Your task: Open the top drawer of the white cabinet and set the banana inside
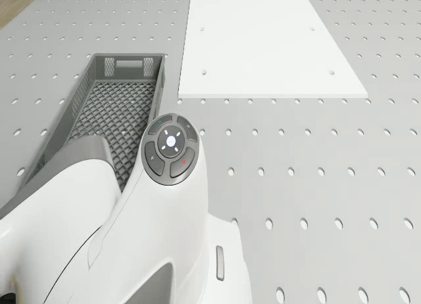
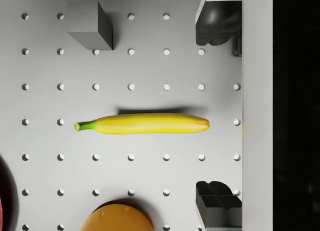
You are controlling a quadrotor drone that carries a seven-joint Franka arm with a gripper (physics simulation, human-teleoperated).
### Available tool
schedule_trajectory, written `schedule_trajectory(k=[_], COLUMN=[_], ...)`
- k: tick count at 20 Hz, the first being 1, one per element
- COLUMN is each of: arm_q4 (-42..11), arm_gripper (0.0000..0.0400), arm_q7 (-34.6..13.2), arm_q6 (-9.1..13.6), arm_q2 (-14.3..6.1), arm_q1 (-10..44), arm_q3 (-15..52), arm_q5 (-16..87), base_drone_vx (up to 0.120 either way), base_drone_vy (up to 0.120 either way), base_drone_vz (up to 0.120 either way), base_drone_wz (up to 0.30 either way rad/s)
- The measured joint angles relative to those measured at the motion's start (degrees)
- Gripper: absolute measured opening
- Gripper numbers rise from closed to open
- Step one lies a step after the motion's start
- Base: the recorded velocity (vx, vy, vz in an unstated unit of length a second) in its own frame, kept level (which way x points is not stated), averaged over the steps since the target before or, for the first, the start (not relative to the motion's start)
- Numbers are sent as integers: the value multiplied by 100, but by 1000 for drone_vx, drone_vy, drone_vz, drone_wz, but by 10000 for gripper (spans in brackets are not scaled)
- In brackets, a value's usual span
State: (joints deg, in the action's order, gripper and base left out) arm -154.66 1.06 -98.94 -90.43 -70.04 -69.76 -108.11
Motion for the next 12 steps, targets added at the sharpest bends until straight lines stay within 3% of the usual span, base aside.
schedule_trajectory(k=[7,12], arm_q4=[144,65], arm_gripper=[400,400], arm_q7=[267,350], arm_q6=[-107,-191], arm_q2=[132,149], arm_q1=[-327,-275], arm_q3=[432,761], arm_q5=[-431,-758], base_drone_vx=[0,0], base_drone_vy=[0,0], base_drone_vz=[0,0], base_drone_wz=[0,0])
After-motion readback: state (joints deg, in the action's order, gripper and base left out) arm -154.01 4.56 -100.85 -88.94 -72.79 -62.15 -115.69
